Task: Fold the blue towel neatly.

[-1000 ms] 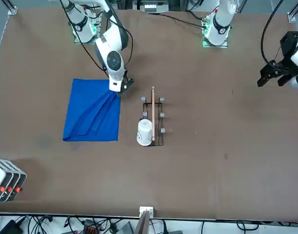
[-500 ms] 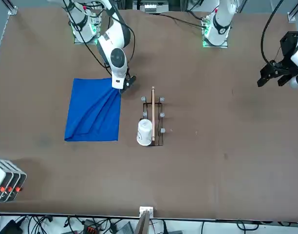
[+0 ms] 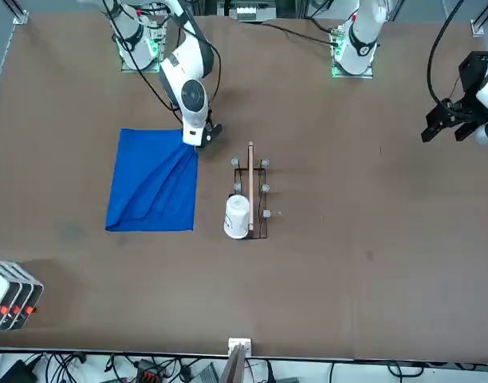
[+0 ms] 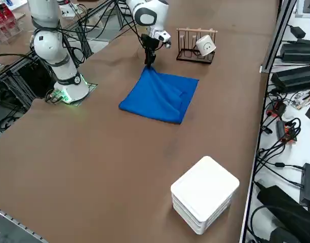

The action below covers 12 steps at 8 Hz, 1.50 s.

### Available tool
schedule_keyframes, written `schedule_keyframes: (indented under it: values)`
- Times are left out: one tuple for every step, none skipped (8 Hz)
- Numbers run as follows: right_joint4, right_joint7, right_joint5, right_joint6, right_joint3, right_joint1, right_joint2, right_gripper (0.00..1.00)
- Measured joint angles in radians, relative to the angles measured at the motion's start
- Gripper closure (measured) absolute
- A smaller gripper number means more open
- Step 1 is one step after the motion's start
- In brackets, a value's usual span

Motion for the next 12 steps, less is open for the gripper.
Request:
schedule_keyframes:
  values:
    - [0.029, 0.041, 0.0, -0.028, -0.006, -0.001, 0.0, 0.26]
    - [0.086, 0.105, 0.0, -0.095, -0.016, -0.004, -0.001, 0.08]
    - [0.154, 0.157, -0.001, -0.154, -0.028, -0.02, -0.003, 0.0]
    - [0.206, 0.179, -0.001, -0.175, -0.037, -0.056, -0.004, 0.0]
    - [0.234, 0.191, -0.001, -0.164, -0.043, -0.113, -0.004, 0.0]
    - [0.243, 0.2, -0.001, -0.125, -0.046, -0.183, 0.002, 0.02]
    - [0.243, 0.221, 0.0, -0.059, -0.047, -0.244, 0.022, 0.06]
    - [0.244, 0.259, 0.0, 0.012, -0.046, -0.275, 0.059, 0.15]
    - [0.254, 0.298, 0.0, 0.065, -0.046, -0.281, 0.107, 0.17]
    - [0.28, 0.341, 0.0, 0.088, -0.043, -0.281, 0.152, 0.19]
    - [0.311, 0.391, 0.0, 0.092, -0.043, -0.286, 0.184, 0.2]
    - [0.329, 0.438, 0.0, 0.091, -0.044, -0.298, 0.199, 0.22]
